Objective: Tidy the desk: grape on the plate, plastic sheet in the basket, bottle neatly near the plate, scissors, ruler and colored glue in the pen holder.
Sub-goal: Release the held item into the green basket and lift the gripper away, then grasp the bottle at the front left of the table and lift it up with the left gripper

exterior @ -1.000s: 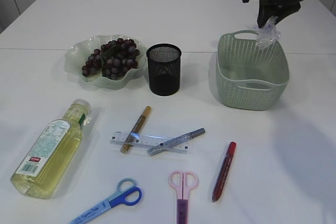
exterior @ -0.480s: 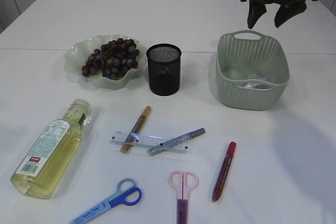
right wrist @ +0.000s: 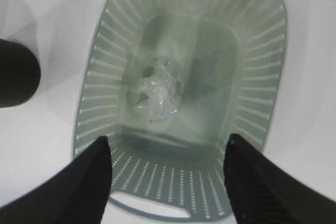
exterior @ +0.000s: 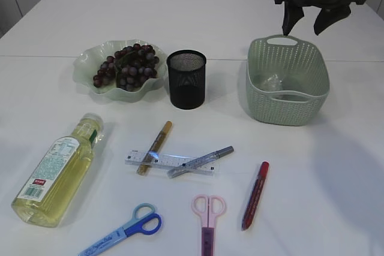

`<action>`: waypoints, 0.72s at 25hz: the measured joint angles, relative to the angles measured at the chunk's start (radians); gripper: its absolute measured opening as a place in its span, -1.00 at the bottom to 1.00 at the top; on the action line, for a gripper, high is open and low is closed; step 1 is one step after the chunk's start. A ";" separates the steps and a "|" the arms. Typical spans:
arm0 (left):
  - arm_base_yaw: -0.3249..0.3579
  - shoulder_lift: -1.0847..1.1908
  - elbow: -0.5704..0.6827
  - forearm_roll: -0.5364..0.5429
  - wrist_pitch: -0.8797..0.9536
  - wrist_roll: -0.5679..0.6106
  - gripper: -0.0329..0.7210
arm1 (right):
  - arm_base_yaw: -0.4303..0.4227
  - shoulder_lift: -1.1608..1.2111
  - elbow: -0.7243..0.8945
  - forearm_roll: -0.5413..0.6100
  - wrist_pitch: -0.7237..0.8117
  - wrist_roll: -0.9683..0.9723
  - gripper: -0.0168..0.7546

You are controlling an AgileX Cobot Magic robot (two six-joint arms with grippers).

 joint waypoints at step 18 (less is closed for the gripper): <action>0.000 0.177 0.000 0.054 0.000 -0.035 0.42 | 0.000 -0.471 0.487 0.095 0.000 0.000 0.40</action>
